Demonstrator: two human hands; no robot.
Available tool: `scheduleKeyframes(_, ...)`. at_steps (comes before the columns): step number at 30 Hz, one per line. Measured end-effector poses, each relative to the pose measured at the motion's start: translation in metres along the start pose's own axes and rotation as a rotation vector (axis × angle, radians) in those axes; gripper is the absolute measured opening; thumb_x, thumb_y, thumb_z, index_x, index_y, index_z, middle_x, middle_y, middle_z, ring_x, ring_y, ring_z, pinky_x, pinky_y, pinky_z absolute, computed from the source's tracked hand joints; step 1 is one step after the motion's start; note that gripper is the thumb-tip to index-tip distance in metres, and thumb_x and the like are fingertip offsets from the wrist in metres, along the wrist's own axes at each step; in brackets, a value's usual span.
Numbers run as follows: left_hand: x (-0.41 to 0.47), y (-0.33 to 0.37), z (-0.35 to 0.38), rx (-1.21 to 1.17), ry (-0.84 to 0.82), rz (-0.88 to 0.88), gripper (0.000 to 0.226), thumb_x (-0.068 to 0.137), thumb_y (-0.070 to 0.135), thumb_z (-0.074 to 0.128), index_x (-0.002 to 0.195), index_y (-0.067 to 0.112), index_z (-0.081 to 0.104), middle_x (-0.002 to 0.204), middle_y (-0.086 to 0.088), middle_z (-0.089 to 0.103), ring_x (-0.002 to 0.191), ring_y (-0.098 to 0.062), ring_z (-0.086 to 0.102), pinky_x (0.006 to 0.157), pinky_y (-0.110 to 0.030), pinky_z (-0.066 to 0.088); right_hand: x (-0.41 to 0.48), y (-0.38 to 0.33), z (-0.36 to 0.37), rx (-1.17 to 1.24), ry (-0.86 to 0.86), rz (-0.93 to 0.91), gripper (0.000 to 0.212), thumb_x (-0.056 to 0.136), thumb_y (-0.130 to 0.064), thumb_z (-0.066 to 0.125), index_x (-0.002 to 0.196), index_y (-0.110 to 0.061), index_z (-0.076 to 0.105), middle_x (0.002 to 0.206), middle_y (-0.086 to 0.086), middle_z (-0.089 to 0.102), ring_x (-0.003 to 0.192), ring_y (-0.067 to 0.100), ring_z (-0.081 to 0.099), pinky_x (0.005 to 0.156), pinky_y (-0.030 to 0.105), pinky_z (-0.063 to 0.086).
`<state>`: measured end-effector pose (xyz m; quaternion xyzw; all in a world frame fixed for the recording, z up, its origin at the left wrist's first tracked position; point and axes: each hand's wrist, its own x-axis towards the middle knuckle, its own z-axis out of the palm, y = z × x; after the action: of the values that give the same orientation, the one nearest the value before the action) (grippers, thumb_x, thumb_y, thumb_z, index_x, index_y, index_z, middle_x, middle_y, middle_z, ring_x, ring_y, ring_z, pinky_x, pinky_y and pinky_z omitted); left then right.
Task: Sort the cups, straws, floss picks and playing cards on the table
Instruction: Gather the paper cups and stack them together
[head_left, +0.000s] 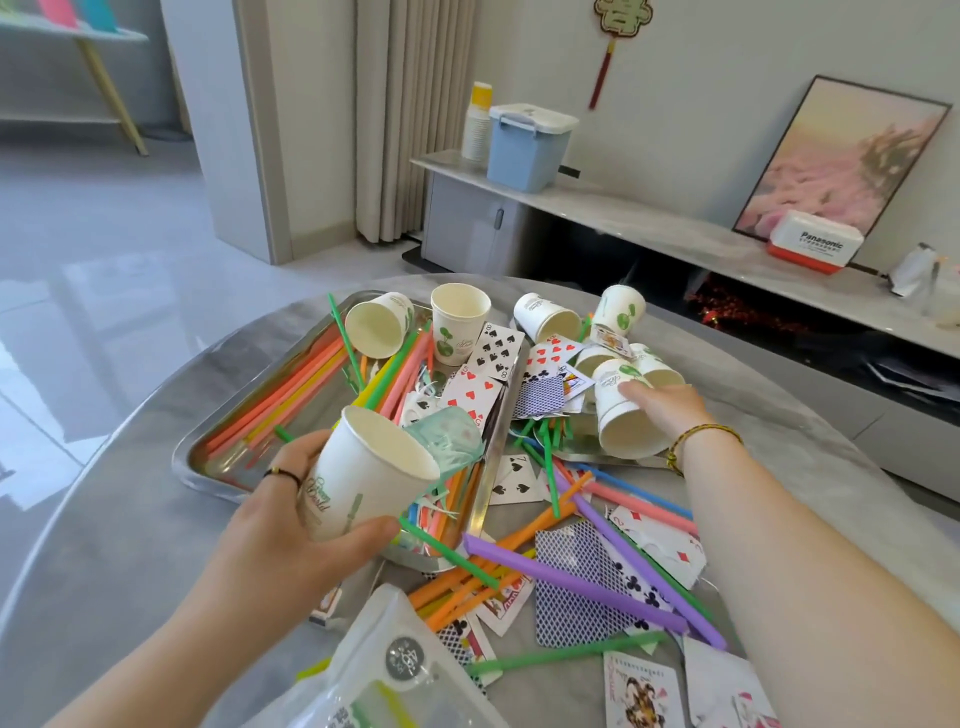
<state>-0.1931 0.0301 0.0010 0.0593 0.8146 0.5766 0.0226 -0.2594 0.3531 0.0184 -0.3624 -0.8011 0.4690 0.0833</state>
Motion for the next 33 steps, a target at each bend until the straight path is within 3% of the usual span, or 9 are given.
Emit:
scheduleKeyframes(5,-0.007,0.010,-0.004,0.075,-0.054,0.057,0.062,0.063,0.016,0.081,0.086,0.051,0.036,0.087,0.013,0.056,0.076,-0.007,0.056,0.062,-0.022,0.042,-0.041,-0.011,-0.045,-0.072,-0.144,-0.046,0.032,0.086,-0.026,0.059,0.112,-0.009,0.055,0.082,0.005,0.058,0.080,0.024,0.055,0.076,0.035,0.046)
scheduleKeyframes(8,-0.010,0.011,-0.004,0.085,-0.092,0.035,0.062,0.062,0.018,0.081,0.089,0.052,0.036,0.087,0.012,0.057,0.075,-0.006,0.056,0.062,-0.020,0.042,-0.076,-0.020,-0.062,-0.136,-0.360,-0.073,0.032,0.081,-0.024,0.066,0.108,-0.018,0.051,0.085,0.004,0.058,0.070,0.017,0.056,0.063,0.029,0.047)
scheduleKeyframes(11,-0.019,0.013,0.003,0.168,-0.177,0.052,0.068,0.061,0.026,0.081,0.100,0.051,0.032,0.091,0.012,0.056,0.079,-0.006,0.055,0.065,-0.018,0.043,-0.111,-0.034,-0.066,-0.203,-0.669,-0.184,0.041,0.058,-0.023,0.068,0.097,-0.022,0.054,0.088,-0.001,0.058,0.065,0.009,0.058,0.054,0.023,0.051)
scheduleKeyframes(15,-0.027,0.023,0.005,0.247,-0.293,0.147,0.061,0.063,0.029,0.079,0.089,0.056,0.031,0.088,0.024,0.050,0.077,0.006,0.051,0.062,-0.007,0.040,-0.145,-0.057,-0.049,-0.438,-0.893,-0.422,0.052,0.047,-0.041,0.073,0.095,-0.030,0.056,0.102,-0.003,0.059,0.090,0.012,0.060,0.080,0.029,0.052)
scheduleKeyframes(19,-0.029,0.028,0.002,0.207,-0.318,0.163,0.061,0.063,0.024,0.080,0.090,0.054,0.034,0.087,0.023,0.052,0.076,0.006,0.053,0.059,-0.004,0.042,-0.162,-0.065,-0.026,-0.529,-0.893,-0.507,0.029,0.076,-0.023,0.072,0.093,-0.036,0.052,0.105,-0.011,0.056,0.097,0.007,0.055,0.090,0.024,0.045)
scheduleKeyframes(22,-0.029,0.023,0.004,0.207,-0.340,0.153,0.066,0.052,0.038,0.081,0.103,0.051,0.042,0.092,0.017,0.056,0.079,-0.001,0.058,0.068,-0.015,0.050,-0.170,-0.062,-0.013,-0.537,-0.788,-0.550,0.036,0.081,-0.026,0.067,0.113,-0.030,0.051,0.120,-0.008,0.051,0.107,0.006,0.049,0.089,0.021,0.040)
scheduleKeyframes(26,-0.029,0.021,0.011,0.156,-0.333,0.142,0.060,0.042,0.047,0.073,0.092,0.055,0.041,0.088,0.019,0.059,0.075,0.000,0.060,0.071,-0.022,0.052,-0.180,-0.051,0.010,-0.134,-0.587,-0.463,0.036,0.089,-0.035,0.053,0.122,-0.020,0.049,0.109,-0.009,0.051,0.106,0.008,0.044,0.076,0.015,0.039)
scheduleKeyframes(30,-0.028,0.020,0.010,0.101,-0.332,0.120,0.062,0.048,0.035,0.085,0.091,0.050,0.043,0.084,0.016,0.060,0.073,0.008,0.059,0.060,-0.010,0.047,-0.185,-0.036,0.036,0.022,-0.631,-0.370,0.047,0.096,-0.041,0.031,0.135,-0.016,0.039,0.138,0.000,0.044,0.128,0.014,0.038,0.103,0.026,0.030)
scheduleKeyframes(33,-0.027,0.020,0.008,0.103,-0.326,0.095,0.064,0.042,0.042,0.083,0.092,0.050,0.042,0.086,0.015,0.060,0.072,-0.001,0.061,0.059,-0.011,0.046,-0.185,-0.032,0.053,0.010,-0.689,-0.379,0.049,0.097,-0.043,0.026,0.140,-0.020,0.033,0.146,-0.002,0.035,0.135,0.012,0.028,0.099,0.021,0.020)
